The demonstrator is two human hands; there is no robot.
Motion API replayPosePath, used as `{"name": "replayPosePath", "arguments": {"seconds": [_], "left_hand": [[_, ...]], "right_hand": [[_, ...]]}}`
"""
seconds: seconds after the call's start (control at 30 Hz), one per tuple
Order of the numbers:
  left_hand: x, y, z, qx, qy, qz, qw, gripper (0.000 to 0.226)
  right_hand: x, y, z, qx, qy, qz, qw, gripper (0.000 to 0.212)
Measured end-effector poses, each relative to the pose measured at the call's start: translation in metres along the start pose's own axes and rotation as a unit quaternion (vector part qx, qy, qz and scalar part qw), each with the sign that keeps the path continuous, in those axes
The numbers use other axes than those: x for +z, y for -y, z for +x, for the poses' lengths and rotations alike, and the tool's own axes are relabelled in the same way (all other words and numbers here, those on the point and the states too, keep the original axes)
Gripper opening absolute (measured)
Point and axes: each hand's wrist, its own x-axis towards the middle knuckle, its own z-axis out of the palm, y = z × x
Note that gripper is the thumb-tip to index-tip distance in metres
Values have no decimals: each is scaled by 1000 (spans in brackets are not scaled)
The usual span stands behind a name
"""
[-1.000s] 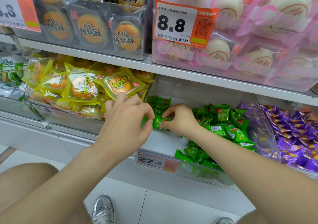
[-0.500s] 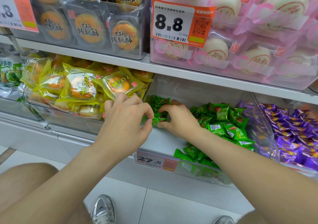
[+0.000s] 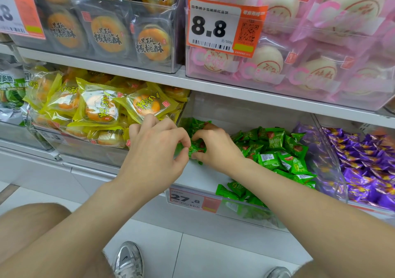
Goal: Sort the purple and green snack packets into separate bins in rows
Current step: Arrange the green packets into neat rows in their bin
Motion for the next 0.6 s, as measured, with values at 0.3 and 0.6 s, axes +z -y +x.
{"name": "replayPosePath", "arguments": {"seconds": [0.3, 0.6], "left_hand": [[0, -1, 0, -2, 1, 6, 1000, 8], [-1, -2, 0, 0, 5, 9, 1000, 7]], "right_hand": [[3, 1, 1, -7, -10, -5, 1000, 45], [7, 5, 6, 0, 5, -32, 999, 25]]}}
